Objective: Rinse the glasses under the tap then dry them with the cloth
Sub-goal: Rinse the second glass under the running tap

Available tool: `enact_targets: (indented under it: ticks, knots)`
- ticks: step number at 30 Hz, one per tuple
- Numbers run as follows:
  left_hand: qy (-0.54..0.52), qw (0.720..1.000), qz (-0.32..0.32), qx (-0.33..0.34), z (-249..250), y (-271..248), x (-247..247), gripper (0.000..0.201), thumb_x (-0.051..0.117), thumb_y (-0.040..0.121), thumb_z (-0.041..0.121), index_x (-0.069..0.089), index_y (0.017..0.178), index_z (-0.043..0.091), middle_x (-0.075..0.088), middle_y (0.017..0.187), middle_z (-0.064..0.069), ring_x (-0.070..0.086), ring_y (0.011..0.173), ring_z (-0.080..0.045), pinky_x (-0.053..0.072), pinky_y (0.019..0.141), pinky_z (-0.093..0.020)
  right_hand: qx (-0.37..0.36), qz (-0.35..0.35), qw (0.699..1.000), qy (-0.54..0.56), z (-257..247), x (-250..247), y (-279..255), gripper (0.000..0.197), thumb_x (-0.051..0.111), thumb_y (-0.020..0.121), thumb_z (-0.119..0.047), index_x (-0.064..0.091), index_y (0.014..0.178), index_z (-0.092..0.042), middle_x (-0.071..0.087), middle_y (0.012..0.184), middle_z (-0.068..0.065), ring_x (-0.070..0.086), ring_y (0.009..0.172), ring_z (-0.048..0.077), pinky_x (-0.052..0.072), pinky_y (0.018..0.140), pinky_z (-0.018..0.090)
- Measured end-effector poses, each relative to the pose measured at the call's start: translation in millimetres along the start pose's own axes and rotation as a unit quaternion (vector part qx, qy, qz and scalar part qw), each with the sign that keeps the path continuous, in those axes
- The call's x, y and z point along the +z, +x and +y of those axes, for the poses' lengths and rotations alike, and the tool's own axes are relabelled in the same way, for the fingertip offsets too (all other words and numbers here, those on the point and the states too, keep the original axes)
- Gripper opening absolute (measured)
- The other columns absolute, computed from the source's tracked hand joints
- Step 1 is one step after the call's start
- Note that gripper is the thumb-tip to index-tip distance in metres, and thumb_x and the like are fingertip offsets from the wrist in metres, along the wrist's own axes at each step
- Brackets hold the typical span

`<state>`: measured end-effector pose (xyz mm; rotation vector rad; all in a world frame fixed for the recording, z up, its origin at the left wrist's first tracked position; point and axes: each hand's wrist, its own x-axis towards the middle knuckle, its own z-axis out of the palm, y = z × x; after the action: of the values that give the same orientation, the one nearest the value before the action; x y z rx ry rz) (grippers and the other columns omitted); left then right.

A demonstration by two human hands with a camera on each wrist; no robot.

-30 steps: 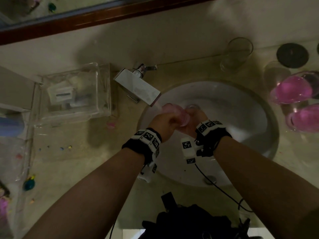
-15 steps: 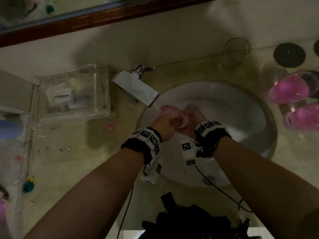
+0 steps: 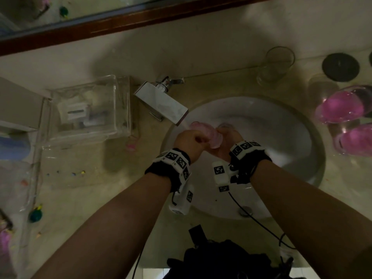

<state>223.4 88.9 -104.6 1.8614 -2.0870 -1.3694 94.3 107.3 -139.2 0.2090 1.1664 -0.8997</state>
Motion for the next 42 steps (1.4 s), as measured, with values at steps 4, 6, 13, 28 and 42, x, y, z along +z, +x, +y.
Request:
enact_targets:
  ticks: [4,6,13,28,42]
  knots:
    - [-0.025,0.999,-0.035,-0.001,-2,-1,-2,0.024,0.065,0.091,0.017,0.071,0.113,0.009,0.068,0.115,-0.009,0.062,0.107,-0.023,0.044,0.087,-0.022,0.011,0.016,1.000,0.016,-1,0,0,0.011,0.055,0.084,-0.015,0.059,0.088,-0.005,0.061,0.095,0.015,0.058,0.079,0.027,0.048,0.066,0.033]
    - [-0.032,0.999,-0.031,-0.003,0,-1,-5,0.024,0.066,0.090,0.016,0.070,0.113,0.009,0.067,0.115,-0.009,0.061,0.107,-0.022,0.041,0.082,-0.018,0.016,0.027,0.999,0.028,0,-1,3,0.024,0.041,0.097,-0.022,0.059,0.096,-0.006,0.061,0.100,0.013,0.058,0.081,0.025,0.048,0.068,0.032]
    - [0.006,1.000,0.016,0.000,0,-2,-10,0.024,0.063,0.093,0.022,0.069,0.114,0.011,0.067,0.115,-0.007,0.061,0.105,-0.020,0.041,0.081,-0.019,-0.001,0.035,0.999,0.033,-2,2,1,0.023,0.041,0.098,-0.026,0.057,0.092,-0.010,0.059,0.093,0.009,0.056,0.078,0.023,0.045,0.065,0.030]
    - [-0.006,1.000,0.025,0.017,-1,-3,-11,0.028,0.057,0.096,0.020,0.068,0.120,0.010,0.066,0.125,-0.006,0.059,0.116,-0.018,0.033,0.086,-0.009,0.000,0.065,0.997,0.035,-5,6,0,0.030,0.040,0.098,-0.033,0.057,0.088,-0.010,0.060,0.085,0.007,0.054,0.073,0.022,0.043,0.060,0.029]
    - [0.027,0.997,-0.063,0.017,1,0,-3,0.026,0.054,0.097,0.018,0.068,0.110,0.001,0.066,0.115,-0.016,0.060,0.106,-0.029,0.042,0.082,-0.026,-0.016,-0.021,0.999,0.041,-6,22,-17,0.052,0.023,0.103,-0.030,0.037,0.138,0.007,0.053,0.124,0.024,0.053,0.085,0.031,0.035,0.098,0.041]
